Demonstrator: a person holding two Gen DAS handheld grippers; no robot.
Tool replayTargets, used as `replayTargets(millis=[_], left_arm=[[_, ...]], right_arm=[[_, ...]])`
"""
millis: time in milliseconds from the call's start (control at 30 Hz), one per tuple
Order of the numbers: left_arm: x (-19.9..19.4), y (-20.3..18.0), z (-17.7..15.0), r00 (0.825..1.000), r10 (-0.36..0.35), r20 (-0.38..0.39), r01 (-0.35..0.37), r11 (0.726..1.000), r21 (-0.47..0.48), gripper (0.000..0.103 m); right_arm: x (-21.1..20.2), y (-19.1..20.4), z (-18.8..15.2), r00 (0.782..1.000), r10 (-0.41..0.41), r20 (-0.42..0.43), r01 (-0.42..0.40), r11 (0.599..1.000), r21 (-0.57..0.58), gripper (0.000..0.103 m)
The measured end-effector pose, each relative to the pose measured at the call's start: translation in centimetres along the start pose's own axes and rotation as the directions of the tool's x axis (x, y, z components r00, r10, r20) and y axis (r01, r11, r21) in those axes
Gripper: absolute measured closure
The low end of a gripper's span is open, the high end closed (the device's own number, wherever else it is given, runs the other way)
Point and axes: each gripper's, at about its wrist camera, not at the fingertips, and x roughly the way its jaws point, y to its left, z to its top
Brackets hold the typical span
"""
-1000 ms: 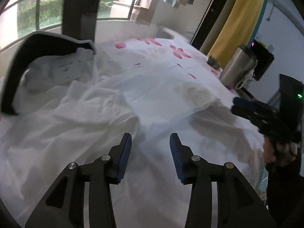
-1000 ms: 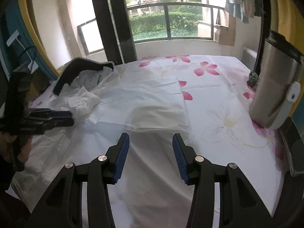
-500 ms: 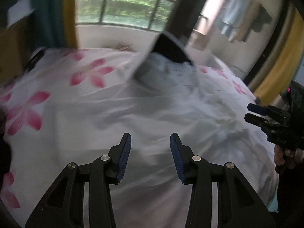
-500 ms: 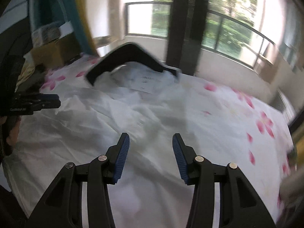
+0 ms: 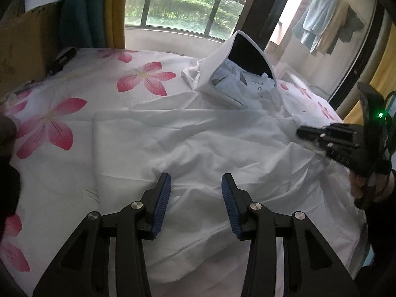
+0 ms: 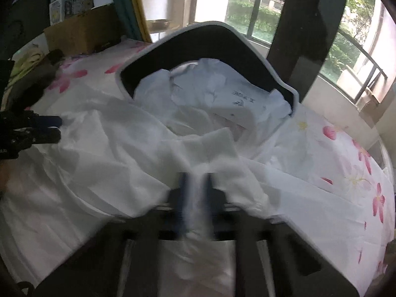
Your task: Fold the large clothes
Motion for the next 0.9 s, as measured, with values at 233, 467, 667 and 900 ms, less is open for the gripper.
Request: replayTargets(millis=[233,467,667,900], left_arm=[[0.3,-0.1,0.2,0.999,0.037,-0.006,-0.037,0.999,0.022,0.058],[0.8,-0.6,0.9,0.995,0.093,-0.035,-0.091,0.994,0.069,0.058],[0.8,-0.7,1.5,0.992,0.109,-0.069,-0.105,0.992,0.064,0.058],[0.0,-2.3,2.4,0.996,0.082,-0.033,-0.077,0.991,0.112,0.058]], right_arm=[[-3.8,-5.4,-2.1,0.99,-0.123,0.064,0.111,0.981,0.162,0.102],[-6.3,-10.9,-8.1,0.991,-0.137,0.011,0.123,0.922,0.367,0.101],[-7.5,-12.6,-11.5,0.99,-0.138,-0.014,0.131,0.901,0.413,0.088],[-7.7,-14.0,-9.4,0.992,-0.107,0.063,0.076,0.923,0.377,0.054]])
